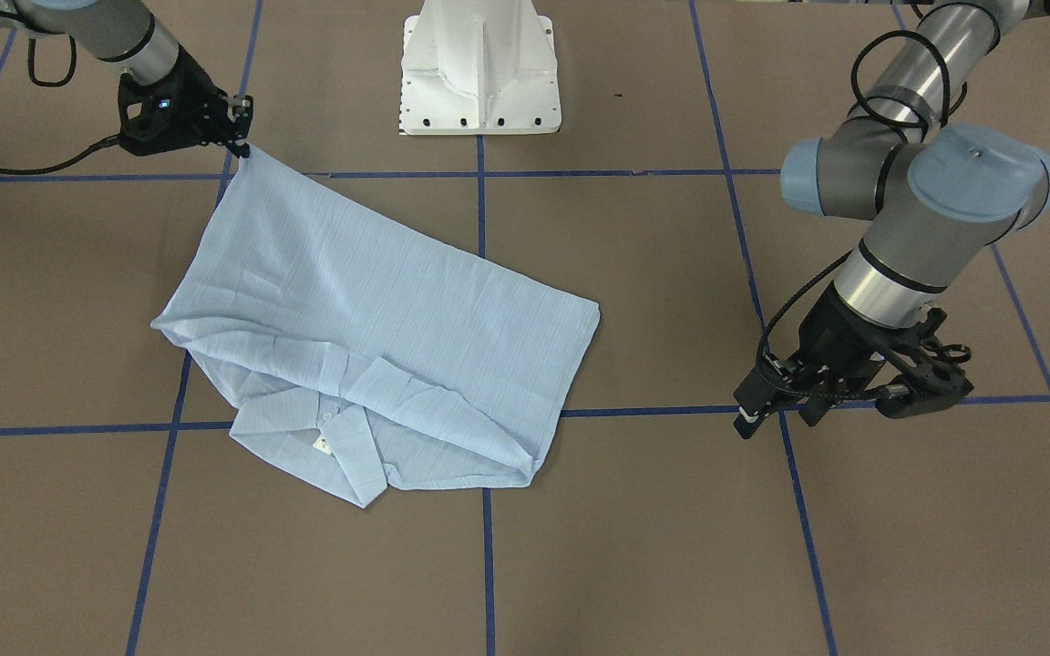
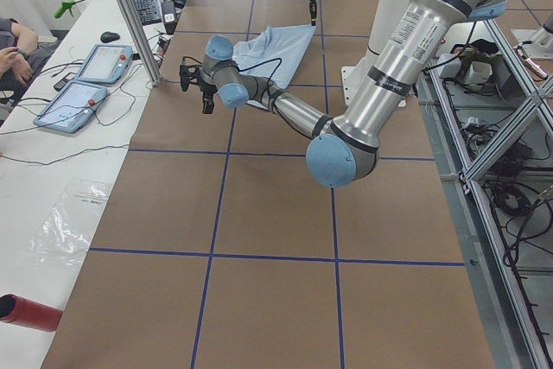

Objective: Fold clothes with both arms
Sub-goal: 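Drag the folded shirt with the right gripper away from the robot, rotating it, then bring the left gripper to the shirt's near corner while the right gripper holds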

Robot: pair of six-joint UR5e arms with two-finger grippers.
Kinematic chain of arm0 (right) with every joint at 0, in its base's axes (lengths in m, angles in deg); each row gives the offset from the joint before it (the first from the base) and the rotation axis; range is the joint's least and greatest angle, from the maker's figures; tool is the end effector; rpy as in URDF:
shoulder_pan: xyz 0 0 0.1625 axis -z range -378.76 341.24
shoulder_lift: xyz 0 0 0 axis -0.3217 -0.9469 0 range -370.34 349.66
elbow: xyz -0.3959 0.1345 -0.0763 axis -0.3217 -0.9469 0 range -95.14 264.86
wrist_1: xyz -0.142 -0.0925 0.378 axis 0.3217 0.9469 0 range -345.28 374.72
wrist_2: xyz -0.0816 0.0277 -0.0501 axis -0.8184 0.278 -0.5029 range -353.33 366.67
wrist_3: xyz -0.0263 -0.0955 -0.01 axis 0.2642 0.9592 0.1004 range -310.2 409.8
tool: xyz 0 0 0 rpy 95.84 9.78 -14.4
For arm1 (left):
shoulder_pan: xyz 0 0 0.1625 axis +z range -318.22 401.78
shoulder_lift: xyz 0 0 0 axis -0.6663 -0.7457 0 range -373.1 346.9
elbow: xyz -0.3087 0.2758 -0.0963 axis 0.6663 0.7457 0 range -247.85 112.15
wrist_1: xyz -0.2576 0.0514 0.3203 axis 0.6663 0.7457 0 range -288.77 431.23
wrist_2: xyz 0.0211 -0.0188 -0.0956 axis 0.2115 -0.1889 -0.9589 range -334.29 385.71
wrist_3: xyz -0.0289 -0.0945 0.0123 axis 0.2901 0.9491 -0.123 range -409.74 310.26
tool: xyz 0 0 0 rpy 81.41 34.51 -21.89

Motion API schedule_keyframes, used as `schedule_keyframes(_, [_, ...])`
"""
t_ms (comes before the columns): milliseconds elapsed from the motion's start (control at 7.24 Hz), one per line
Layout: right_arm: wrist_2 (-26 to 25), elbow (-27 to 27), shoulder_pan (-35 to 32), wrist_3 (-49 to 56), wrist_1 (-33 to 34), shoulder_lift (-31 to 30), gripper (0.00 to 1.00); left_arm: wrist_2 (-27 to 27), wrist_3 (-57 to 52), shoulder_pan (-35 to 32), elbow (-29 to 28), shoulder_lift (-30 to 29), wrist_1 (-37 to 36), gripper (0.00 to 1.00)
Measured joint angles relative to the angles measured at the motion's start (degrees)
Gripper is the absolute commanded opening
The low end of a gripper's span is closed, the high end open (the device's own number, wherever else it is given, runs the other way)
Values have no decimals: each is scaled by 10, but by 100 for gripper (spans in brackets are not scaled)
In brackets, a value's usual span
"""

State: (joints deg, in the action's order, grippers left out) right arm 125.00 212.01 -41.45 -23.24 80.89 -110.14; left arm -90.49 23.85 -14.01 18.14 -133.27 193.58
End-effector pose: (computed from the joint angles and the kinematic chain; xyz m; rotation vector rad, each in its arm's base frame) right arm -0.3422 -0.2363 0.3784 -0.1371 -0.9774 -0.1289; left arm 0.3162 -0.6240 0.3187 0.2554 1.0603 -0.3850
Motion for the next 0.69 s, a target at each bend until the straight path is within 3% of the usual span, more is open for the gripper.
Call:
schedule_keyframes(138, [-3,19,61,-31,0,-8,3,0,0,0,4,2,0,98])
schedule_keyframes(276, [-8,29,111,-53,0,-11,99,0,1,1,9,4,0,98])
schedule_keyframes(690, [-52,34,150,-67,0,-4,100,-2,1,10,23,9,0,99])
